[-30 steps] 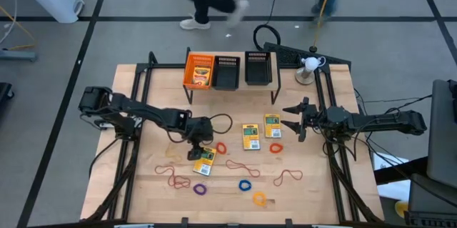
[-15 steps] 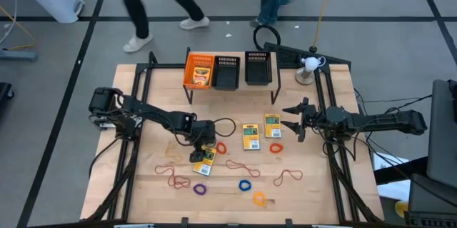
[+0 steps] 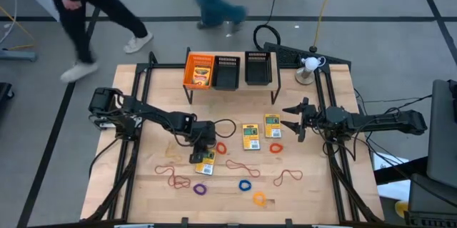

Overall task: Pick & Place Office Desk Supplies
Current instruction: Put the yellow pack of crayons into the orange bin on the shelf

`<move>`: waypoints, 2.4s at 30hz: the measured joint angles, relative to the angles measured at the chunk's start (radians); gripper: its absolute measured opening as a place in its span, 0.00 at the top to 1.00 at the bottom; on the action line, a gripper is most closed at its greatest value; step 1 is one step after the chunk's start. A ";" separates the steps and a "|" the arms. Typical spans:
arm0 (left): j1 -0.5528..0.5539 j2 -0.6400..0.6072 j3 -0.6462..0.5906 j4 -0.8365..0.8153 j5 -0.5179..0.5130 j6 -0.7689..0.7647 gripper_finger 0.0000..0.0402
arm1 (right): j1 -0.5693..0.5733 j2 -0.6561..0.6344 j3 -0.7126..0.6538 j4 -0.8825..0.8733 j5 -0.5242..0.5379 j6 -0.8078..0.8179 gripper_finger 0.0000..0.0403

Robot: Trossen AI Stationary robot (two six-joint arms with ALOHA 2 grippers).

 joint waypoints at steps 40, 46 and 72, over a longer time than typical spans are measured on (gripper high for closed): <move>0.000 -0.404 0.422 -0.512 -0.453 0.165 1.00 | 0.000 0.028 0.000 0.021 0.004 0.001 0.37; 0.011 -0.409 0.572 -0.641 -0.556 0.232 1.00 | 0.000 0.029 0.000 0.028 0.003 0.000 0.37; 0.498 -0.384 0.748 -0.655 -0.529 0.545 1.00 | 0.000 0.029 0.000 0.030 0.003 0.000 0.37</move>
